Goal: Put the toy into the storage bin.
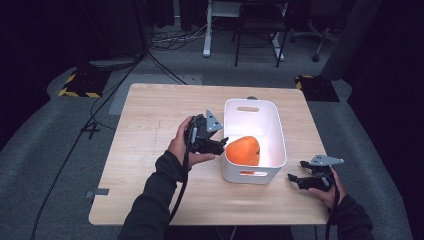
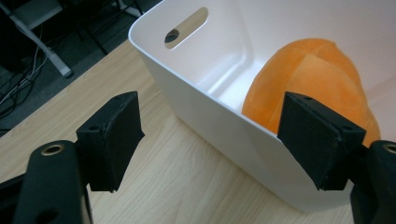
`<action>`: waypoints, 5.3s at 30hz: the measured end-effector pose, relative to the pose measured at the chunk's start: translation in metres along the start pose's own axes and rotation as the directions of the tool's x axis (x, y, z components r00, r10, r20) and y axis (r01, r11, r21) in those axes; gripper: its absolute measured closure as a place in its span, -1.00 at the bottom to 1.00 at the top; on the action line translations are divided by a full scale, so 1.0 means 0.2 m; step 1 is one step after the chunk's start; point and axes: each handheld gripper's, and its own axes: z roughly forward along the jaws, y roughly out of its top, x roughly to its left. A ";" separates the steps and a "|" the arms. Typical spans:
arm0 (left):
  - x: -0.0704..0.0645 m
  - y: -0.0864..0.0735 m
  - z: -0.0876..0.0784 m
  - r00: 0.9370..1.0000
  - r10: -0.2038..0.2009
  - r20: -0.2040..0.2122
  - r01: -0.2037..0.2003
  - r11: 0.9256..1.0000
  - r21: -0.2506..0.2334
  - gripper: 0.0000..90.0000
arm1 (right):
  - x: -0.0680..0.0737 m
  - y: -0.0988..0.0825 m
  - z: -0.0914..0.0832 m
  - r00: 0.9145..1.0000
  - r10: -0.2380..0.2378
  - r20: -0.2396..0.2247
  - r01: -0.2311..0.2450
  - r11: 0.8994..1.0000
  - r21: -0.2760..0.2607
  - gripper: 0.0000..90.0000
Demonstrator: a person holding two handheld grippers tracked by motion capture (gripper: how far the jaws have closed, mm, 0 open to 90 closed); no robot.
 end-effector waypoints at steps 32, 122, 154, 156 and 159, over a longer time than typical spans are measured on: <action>0.06 -0.24 -0.05 0.997 -0.009 -0.072 0.016 0.995 0.096 -0.52 | 0.00 0.00 0.00 1.000 0.000 0.000 0.000 1.000 0.000 -0.59; 0.15 -1.06 -0.13 0.975 -0.177 -0.134 0.209 0.937 0.280 -0.51 | 0.00 0.00 0.00 1.000 0.001 0.002 -0.001 1.000 0.000 -0.60; 0.21 -1.29 -0.27 0.923 -0.366 -0.119 0.380 0.914 0.142 -0.64 | 0.01 -0.01 -0.01 1.000 0.001 0.001 -0.001 1.000 0.001 -0.60; 0.21 -1.29 -0.27 0.922 -0.369 -0.121 0.384 0.912 0.143 -0.65 | 0.01 -0.01 -0.01 1.000 0.001 0.001 -0.001 1.000 0.001 -0.60; 0.21 -1.29 -0.27 0.921 -0.369 -0.126 0.386 0.911 0.149 -0.65 | 0.01 -0.01 -0.01 1.000 0.003 0.003 -0.003 1.000 0.001 -0.60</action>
